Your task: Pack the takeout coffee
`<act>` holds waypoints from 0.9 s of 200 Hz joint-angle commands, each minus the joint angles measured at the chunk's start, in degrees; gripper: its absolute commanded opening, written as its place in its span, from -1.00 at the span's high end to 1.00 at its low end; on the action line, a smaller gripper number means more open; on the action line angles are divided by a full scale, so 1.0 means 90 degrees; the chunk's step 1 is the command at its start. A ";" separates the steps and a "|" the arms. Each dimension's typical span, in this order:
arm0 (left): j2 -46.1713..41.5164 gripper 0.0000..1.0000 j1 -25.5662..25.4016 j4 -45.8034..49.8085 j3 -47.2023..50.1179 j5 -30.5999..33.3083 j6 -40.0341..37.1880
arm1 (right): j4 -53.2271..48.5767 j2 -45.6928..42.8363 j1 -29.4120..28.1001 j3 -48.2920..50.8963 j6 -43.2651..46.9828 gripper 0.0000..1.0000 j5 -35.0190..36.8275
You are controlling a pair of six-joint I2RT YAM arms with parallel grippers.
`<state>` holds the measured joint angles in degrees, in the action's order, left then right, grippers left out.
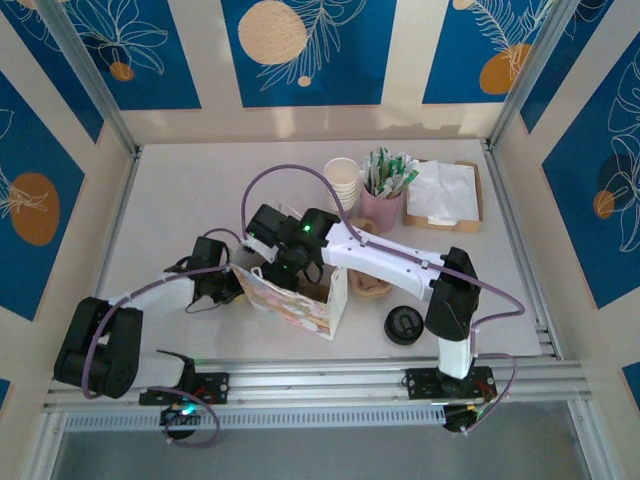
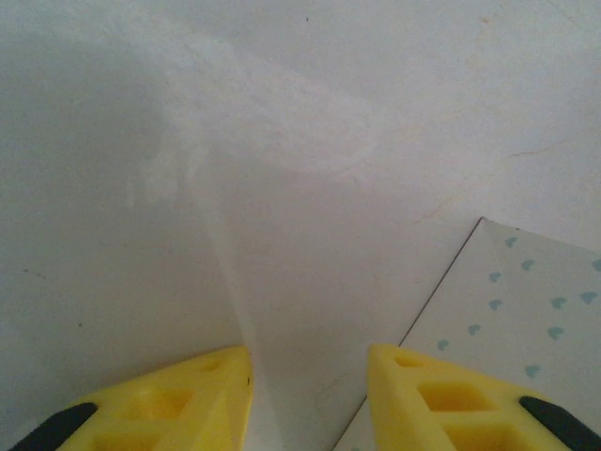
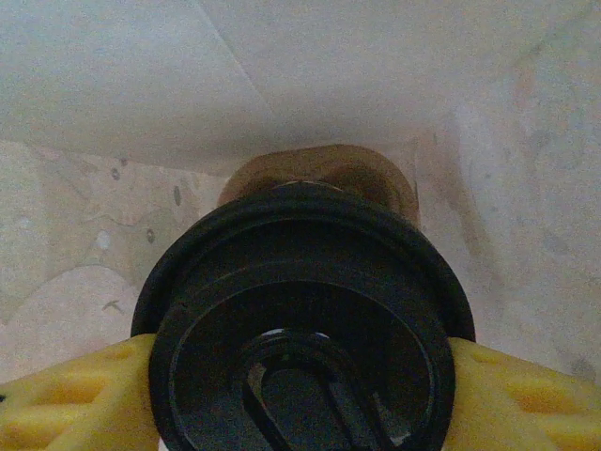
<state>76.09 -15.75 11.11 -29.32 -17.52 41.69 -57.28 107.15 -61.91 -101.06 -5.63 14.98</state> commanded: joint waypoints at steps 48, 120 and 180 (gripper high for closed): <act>-0.0040 0.24 0.0024 0.0147 0.0008 -0.0033 -0.0033 | -0.0282 0.0217 -0.0012 0.0160 -0.0184 -0.02 -0.0097; -0.0362 0.23 0.0021 0.0519 -0.0062 0.0186 -0.0140 | -0.0841 0.0259 0.0020 -0.0066 -0.0446 -0.02 -0.0217; -0.0481 0.23 0.0021 0.0628 -0.0071 0.0264 -0.0160 | -0.0980 0.0507 0.0170 -0.0005 -0.0672 -0.02 -0.0503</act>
<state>72.90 -15.77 14.63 -29.32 -16.19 41.45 -62.06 109.38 -60.93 -100.55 -9.69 13.85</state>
